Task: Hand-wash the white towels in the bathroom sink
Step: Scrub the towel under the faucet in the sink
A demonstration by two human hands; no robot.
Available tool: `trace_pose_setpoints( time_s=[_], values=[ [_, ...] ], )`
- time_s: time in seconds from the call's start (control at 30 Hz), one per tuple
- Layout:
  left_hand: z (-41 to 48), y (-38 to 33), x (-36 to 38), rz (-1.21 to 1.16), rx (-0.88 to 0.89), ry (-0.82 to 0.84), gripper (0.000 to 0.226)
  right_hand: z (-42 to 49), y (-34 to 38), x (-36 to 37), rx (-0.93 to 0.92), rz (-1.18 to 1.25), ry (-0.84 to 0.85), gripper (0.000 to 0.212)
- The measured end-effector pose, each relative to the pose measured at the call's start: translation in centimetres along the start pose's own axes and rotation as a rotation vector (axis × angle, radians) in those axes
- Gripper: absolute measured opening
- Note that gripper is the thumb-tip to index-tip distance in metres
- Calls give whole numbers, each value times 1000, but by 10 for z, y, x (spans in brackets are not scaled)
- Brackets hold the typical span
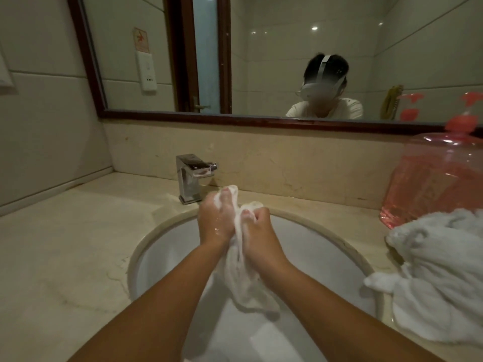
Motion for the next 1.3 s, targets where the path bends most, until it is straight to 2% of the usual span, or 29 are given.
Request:
trace_pose_setpoints(
  time_s=[0.13,0.23,0.27,0.37,0.43,0.53,0.63,0.7,0.77,0.83,0.9,1.0,1.1,1.2,1.3],
  values=[
    [2,14,-5,-128,-109,-1,44,7,-6,-4,-14,1,48,25],
    [5,25,-12,-212,-221,-3,54,9,-22,3,117,19,143,52],
    [4,25,-11,-209,-221,40,56,8,-25,3,158,53,149,54],
    [-2,24,-1,-295,-141,234,56,17,-28,-10,154,159,68,35],
    [-10,24,6,-373,-140,363,51,24,-25,-22,86,204,-17,31],
    [-25,21,23,-314,-156,502,46,28,-17,-27,28,233,-97,30],
    [-28,17,28,-244,-130,438,39,29,-9,-28,-15,279,-87,37],
    [-23,13,23,-175,-70,368,32,30,-6,-34,-47,226,-66,35],
    [-18,10,19,-102,-24,307,36,30,-7,-46,-67,180,-133,27],
    [-14,13,19,-16,2,251,43,27,-10,-60,-33,240,-234,23],
    [-11,16,19,37,3,208,54,23,-12,-60,20,297,-262,22],
    [-8,21,18,53,-40,190,59,10,-9,-31,15,187,-180,27],
    [-12,17,16,9,-37,169,56,8,0,-14,-14,131,-192,34],
    [-30,-4,24,-23,99,195,51,23,8,-30,-1,195,-277,24],
    [-24,-6,28,18,79,130,44,15,6,-35,0,87,-236,22]
  ],
)
Point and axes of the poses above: each hand's wrist, its own z-axis towards the middle knuckle, its own x-axis out of the palm, y = z × x, the point moved 6 cm from there along z, towards the middle knuckle, and after that the axes turned 10 degrees about y, right-handed, at the moved point
